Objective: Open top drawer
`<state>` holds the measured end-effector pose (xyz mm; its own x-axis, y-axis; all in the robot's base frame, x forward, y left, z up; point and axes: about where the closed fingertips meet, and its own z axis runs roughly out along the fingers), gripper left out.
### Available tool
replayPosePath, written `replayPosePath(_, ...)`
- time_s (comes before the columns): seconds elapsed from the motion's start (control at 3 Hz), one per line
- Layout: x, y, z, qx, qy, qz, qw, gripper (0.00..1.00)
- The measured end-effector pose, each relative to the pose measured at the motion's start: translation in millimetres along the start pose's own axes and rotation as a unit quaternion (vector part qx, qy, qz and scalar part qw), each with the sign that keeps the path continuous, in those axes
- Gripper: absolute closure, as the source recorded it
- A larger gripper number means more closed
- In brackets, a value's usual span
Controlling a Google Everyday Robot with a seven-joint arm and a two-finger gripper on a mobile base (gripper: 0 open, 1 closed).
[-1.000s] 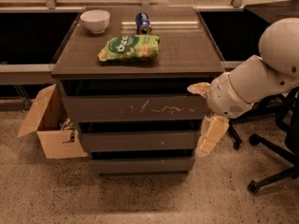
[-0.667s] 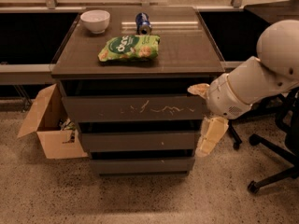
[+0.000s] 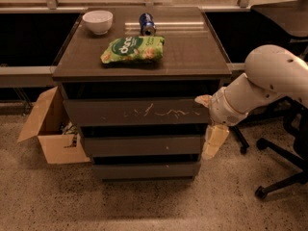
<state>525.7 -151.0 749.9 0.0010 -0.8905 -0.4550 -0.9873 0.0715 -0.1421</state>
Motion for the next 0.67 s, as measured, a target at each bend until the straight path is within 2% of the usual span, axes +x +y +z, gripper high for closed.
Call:
replayPosePath(0.33,26.2,-25.4,20.9,0.014,-0.004,-0.017,0.9997,0.0)
replayPosePath(0.67,35.7,-50.5,40.1,0.021,-0.024,-0.044,0.9985,0.0)
